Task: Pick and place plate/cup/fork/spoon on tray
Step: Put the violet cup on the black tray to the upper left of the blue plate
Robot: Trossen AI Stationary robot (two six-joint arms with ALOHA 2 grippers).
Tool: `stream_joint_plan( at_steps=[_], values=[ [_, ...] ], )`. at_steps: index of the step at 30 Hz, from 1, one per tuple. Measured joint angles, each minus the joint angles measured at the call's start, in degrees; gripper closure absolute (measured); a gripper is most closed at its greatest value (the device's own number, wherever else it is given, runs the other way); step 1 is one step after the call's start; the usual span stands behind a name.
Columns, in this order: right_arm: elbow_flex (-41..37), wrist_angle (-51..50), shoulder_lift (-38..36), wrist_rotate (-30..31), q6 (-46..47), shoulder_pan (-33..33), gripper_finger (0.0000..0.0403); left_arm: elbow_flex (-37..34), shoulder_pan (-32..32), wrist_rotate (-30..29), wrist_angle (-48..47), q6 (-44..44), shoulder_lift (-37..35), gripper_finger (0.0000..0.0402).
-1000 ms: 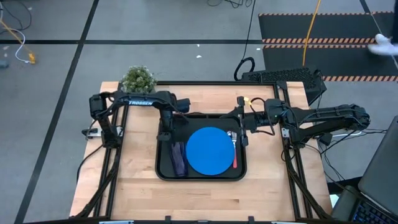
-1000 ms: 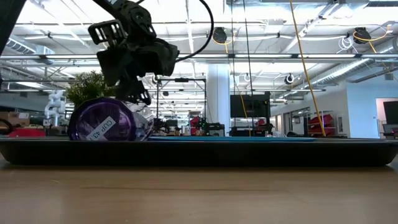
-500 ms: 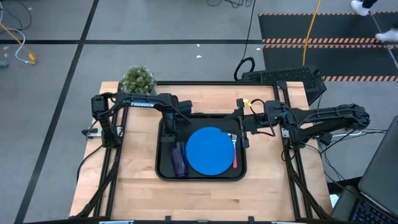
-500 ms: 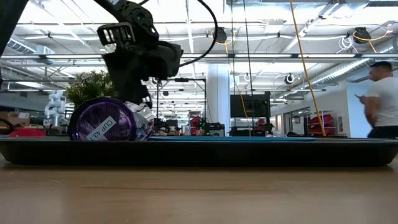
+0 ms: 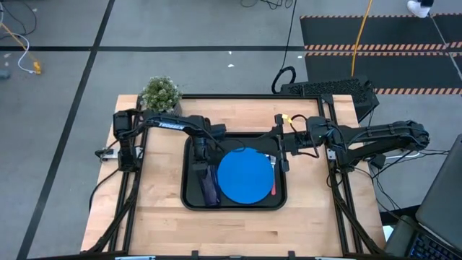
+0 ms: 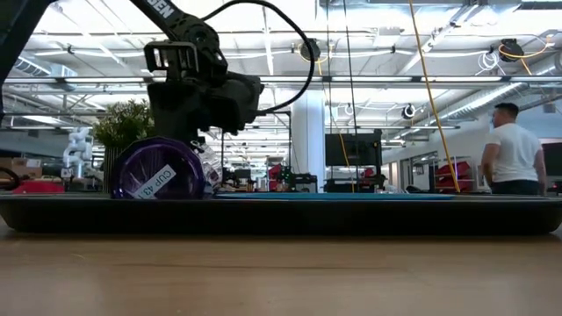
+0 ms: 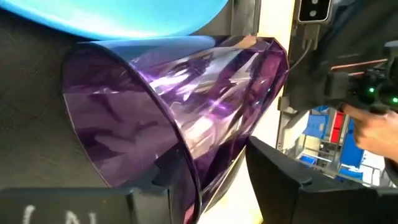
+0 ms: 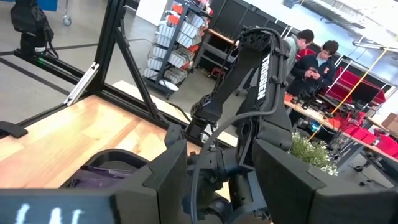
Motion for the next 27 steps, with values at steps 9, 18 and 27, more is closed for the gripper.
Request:
stream_joint_plan(
  at_steps=[9, 18, 27],
  values=[
    [0.00, 0.10, 0.00, 0.11, -0.07, 0.00, 0.0227, 0.07, 3.56, 3.97, -6.36, 1.39, -4.56, 0.0386],
    [0.00, 0.52, -0.02, 0.10, 0.09, 0.00, 0.0227, 4.19, 6.15, -7.77, -16.49, -0.50, -12.82, 0.0393],
    [0.00, 1.28, -0.02, -0.03, 1.73, 0.00, 0.0227, 16.13, 4.98, -31.74, -24.86, -7.02, -16.91, 0.0393]
  ],
)
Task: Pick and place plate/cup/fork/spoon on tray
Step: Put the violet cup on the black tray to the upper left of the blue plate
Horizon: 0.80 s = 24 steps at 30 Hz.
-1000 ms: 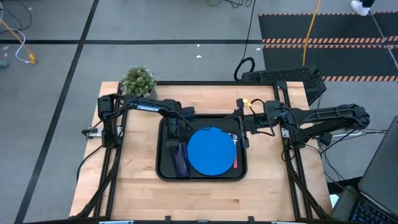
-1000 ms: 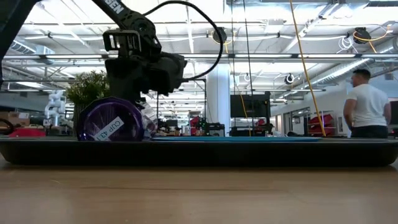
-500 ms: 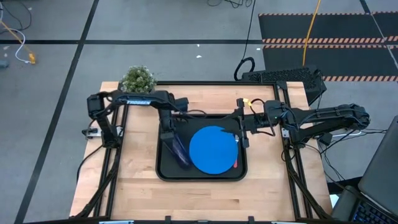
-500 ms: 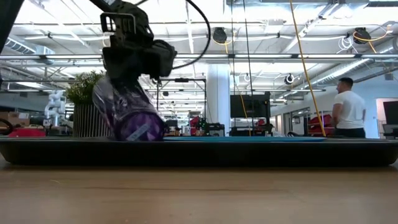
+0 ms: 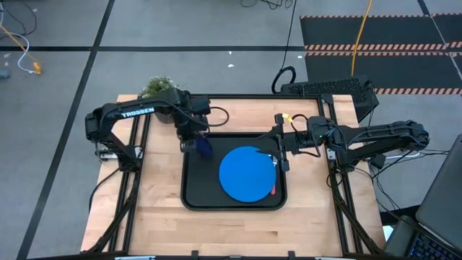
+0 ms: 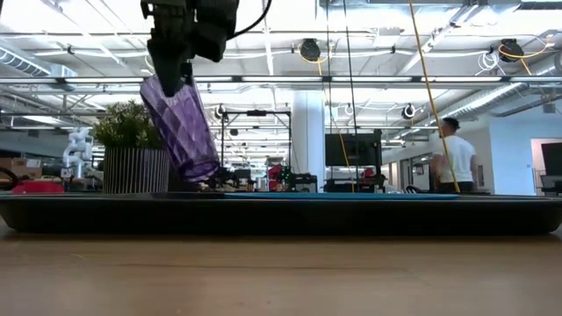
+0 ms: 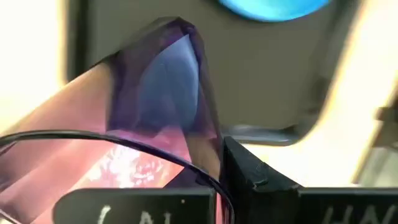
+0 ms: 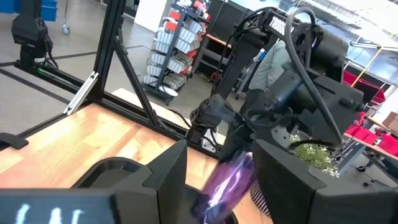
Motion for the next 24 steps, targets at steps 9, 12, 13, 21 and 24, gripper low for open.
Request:
stream_joint_plan(
  at_steps=[9, 12, 13, 21, 24],
  values=[
    [0.00, 0.00, 0.00, -0.01, 1.48, 0.00, 0.0227, -0.84, -4.51, -7.48, -3.64, -3.95, 2.36, 0.0391],
    [0.00, 0.00, 0.02, -0.03, 1.87, 0.00, 0.0227, -1.42, -6.18, -11.20, -3.32, -4.90, 4.00, 0.0390],
    [-0.03, 0.00, 0.01, -0.03, 2.29, 0.00, 0.0227, -1.42, -6.63, -12.60, -3.34, -5.29, 4.62, 0.0389],
    [-0.90, 0.83, 0.02, -0.03, 2.55, 0.00, 0.0227, -1.03, -9.60, -18.50, -3.03, -6.78, 9.68, 0.0386],
    [-0.90, 0.82, 0.02, -0.03, 2.57, 0.00, 0.0227, -1.11, -9.91, -18.82, -3.11, -5.89, 10.04, 0.0386]
  ],
)
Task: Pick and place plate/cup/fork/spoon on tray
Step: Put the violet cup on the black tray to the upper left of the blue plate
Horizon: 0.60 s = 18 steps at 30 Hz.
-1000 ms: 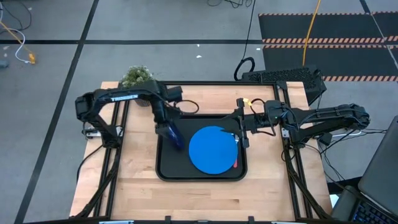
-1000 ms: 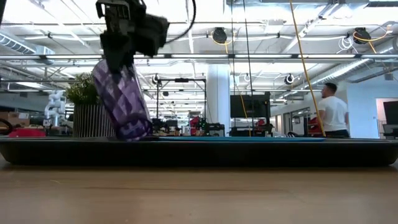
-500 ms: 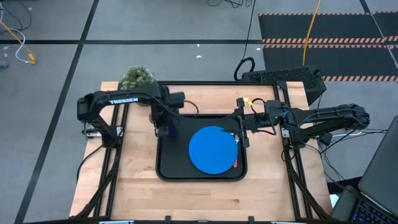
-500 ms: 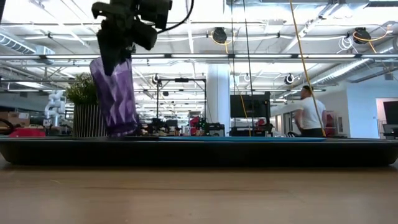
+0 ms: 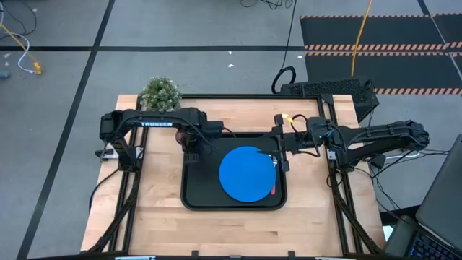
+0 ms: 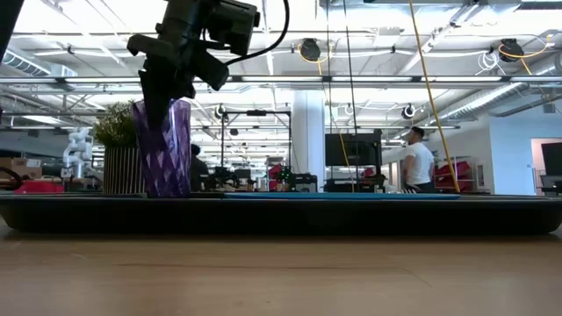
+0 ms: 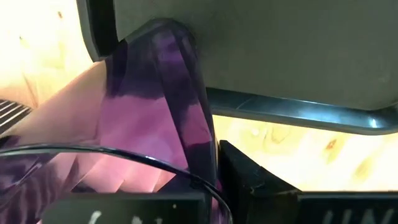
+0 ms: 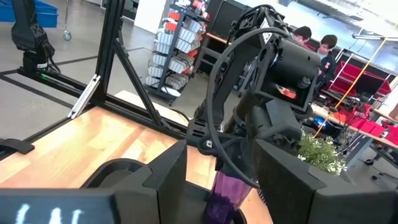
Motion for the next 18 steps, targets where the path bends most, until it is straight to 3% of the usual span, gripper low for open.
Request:
stream_joint_plan(
  at_steps=[13, 18],
  values=[
    [0.00, 0.02, 0.00, 0.00, 0.00, 0.00, 0.0227, 0.35, 0.10, -0.54, 0.17, 2.68, 0.19, 0.0382],
    [0.00, 0.00, 0.00, 0.00, 0.28, 0.00, 0.0227, -0.17, 0.26, -3.53, 1.58, 2.35, 0.96, 0.0346]
  ],
)
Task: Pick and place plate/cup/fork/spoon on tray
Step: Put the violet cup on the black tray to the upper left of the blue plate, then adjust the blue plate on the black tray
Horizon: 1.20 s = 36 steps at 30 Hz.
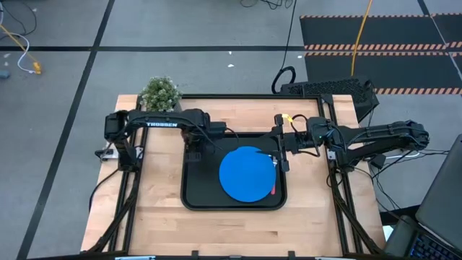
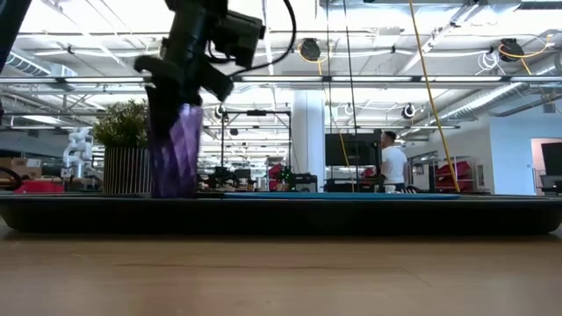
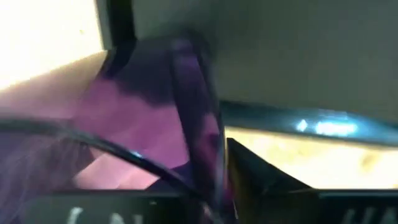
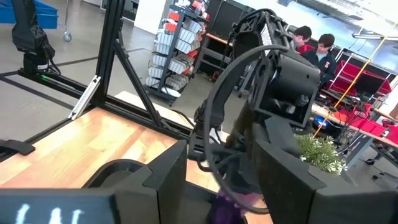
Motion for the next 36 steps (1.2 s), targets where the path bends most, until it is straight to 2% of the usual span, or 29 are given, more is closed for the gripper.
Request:
stream_joint_plan(
  at_steps=[7, 13, 26, 36],
  values=[
    [0.00, -0.03, 0.00, -0.02, 0.11, 0.00, 0.0227, 0.22, -0.09, -0.46, 1.14, -0.50, -0.25, 0.0268],
    [0.00, -0.08, 0.00, -0.02, 0.11, 0.00, 0.0227, 0.24, -0.09, -0.66, -0.27, -0.56, -0.43, 0.0233],
    [0.00, -0.14, 0.00, -0.02, 0.07, 0.00, 0.0227, 0.39, -1.01, -0.75, -0.86, -2.40, -1.30, 0.0224],
    [0.00, -0.40, 0.00, -0.02, -0.11, -0.02, 0.0227, 1.03, -1.17, -4.71, -0.20, -3.43, -2.76, 0.0224]
  ],
)
